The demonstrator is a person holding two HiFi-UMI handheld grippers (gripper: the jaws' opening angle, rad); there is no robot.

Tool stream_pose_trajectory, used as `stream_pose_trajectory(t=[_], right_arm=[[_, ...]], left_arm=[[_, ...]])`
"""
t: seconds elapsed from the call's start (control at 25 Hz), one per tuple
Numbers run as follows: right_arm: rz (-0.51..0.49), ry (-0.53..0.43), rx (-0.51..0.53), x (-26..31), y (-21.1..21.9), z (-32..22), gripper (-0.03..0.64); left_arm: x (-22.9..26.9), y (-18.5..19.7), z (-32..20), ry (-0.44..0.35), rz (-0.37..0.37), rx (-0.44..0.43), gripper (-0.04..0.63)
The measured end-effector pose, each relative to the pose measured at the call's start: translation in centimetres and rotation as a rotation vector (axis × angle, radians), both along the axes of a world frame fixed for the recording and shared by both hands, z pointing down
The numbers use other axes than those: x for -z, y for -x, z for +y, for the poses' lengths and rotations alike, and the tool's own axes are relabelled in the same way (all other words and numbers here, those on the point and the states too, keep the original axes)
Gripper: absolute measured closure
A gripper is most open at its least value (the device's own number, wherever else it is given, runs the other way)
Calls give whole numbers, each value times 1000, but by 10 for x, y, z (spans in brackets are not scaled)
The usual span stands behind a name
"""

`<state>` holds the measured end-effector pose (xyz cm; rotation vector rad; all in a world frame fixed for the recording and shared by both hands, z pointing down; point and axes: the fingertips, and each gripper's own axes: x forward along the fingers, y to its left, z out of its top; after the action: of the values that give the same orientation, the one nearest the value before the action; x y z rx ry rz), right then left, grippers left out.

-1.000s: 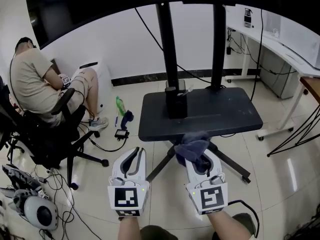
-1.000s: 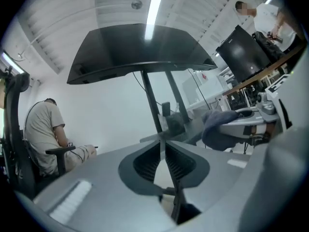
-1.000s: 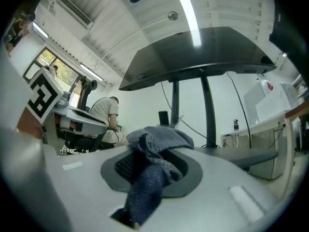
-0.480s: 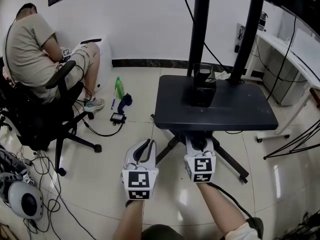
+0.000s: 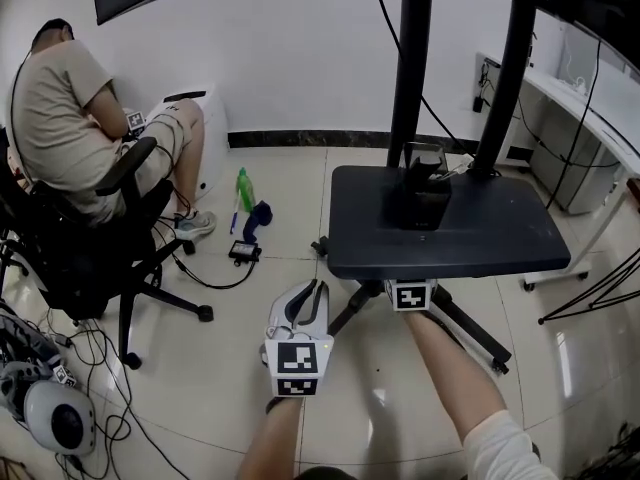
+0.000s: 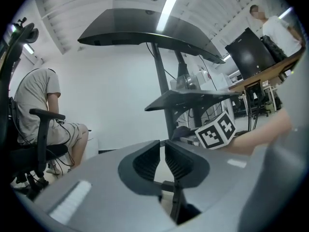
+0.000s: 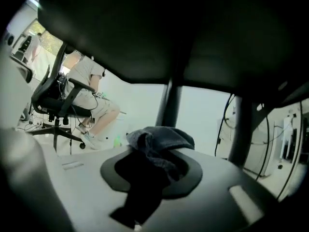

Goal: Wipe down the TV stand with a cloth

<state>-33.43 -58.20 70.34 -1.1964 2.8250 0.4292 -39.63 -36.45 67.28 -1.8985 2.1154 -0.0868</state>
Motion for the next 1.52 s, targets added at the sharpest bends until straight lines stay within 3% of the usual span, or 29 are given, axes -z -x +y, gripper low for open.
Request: stream_pose_trajectory(t=[0.16, 0.28, 0.4, 0.52, 0.64, 0.8, 0.88, 0.96, 1.04, 1.12, 1.24, 1.32, 1.4, 1.52], right_arm=[[153, 187, -9, -146, 24, -49, 523], [261, 340, -17, -264, 27, -69, 523], [289, 368, -18, -303, 25, -76, 523], [257, 395, 30, -317, 37, -66, 523], [277, 407, 140, -349, 80, -1, 523], [368, 406, 360, -403, 150, 163, 523], [366, 414, 416, -418, 164, 215, 523], [318, 410, 413, -398, 155, 227, 523], [258, 310, 372, -344, 130, 211, 523], [156, 216, 285, -258, 90, 188, 523], [7, 39, 154, -106, 1, 160, 523], [-56, -56, 100, -15, -64, 161, 523], [-86, -86, 75, 43, -119, 172, 523], [-121, -64, 50, 86, -192, 187, 523]], left_arm=[[-67, 16, -20, 109, 29, -5, 483], [-98, 21, -19, 149, 27, -3, 483], [-100, 20, -16, 154, 2, -1, 483], [-92, 17, -9, 128, -15, 18, 483], [-86, 28, 11, 102, -6, 48, 483], [-70, 41, 34, 79, 43, 82, 483], [-69, 38, 38, 85, 30, 97, 483], [-69, 27, 38, 93, -3, 88, 483], [-60, 10, 40, 81, -34, 45, 483], [-48, 0, 46, 73, -43, 21, 483], [-17, -14, 51, 72, 5, 42, 483], [25, -41, 57, 4, 9, 45, 483], [68, -77, 68, -47, 12, 27, 483], [106, -136, 73, -51, 53, -38, 483]])
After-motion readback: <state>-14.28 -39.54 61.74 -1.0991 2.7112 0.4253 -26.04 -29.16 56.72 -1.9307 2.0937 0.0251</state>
